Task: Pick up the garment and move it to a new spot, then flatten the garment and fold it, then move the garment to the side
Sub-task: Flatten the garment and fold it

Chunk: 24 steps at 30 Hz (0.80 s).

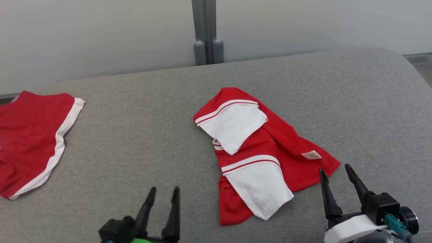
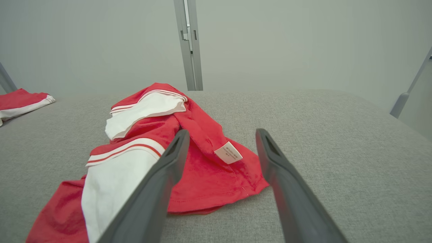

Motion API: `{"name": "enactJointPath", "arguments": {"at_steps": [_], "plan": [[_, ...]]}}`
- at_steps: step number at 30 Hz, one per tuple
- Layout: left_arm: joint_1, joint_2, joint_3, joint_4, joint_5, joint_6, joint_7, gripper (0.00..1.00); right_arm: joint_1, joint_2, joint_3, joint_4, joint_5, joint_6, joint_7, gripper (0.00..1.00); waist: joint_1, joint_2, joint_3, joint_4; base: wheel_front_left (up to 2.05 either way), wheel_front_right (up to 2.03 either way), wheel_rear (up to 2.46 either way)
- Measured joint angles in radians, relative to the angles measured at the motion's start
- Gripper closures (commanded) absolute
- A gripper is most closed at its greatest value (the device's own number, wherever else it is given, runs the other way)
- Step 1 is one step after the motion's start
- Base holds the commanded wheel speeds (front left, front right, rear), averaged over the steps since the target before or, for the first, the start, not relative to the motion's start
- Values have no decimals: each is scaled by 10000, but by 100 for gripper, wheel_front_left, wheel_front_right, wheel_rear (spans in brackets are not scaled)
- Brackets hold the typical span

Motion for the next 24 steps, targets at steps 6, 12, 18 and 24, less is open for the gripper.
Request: {"name": "enactJointPath", "arguments": {"at_steps": [6, 12, 18, 24], "plan": [[-890, -25, -2602, 291, -2067, -36, 391, 0, -63, 0, 84, 19, 2, 0, 2, 0, 0, 0, 152, -94, 0, 0, 0], [-2141, -31, -4128, 1216, -3191, -38, 1072, 0, -295, 0, 194, -25, 2, 0, 2, 0, 0, 0, 471, -222, 0, 0, 0], [-3071, -27, -4514, 2257, -4750, -36, 1337, 0, -573, 2, 217, -52, 44, 0, 0, 0, 0, 0, 934, -433, 0, 0, 0], [-3524, -25, -4844, 3340, -5601, 188, 1354, 0, -670, 0, 194, -35, 61, 0, 2, 0, 0, 0, 1302, -750, 0, 0, 0]]}}
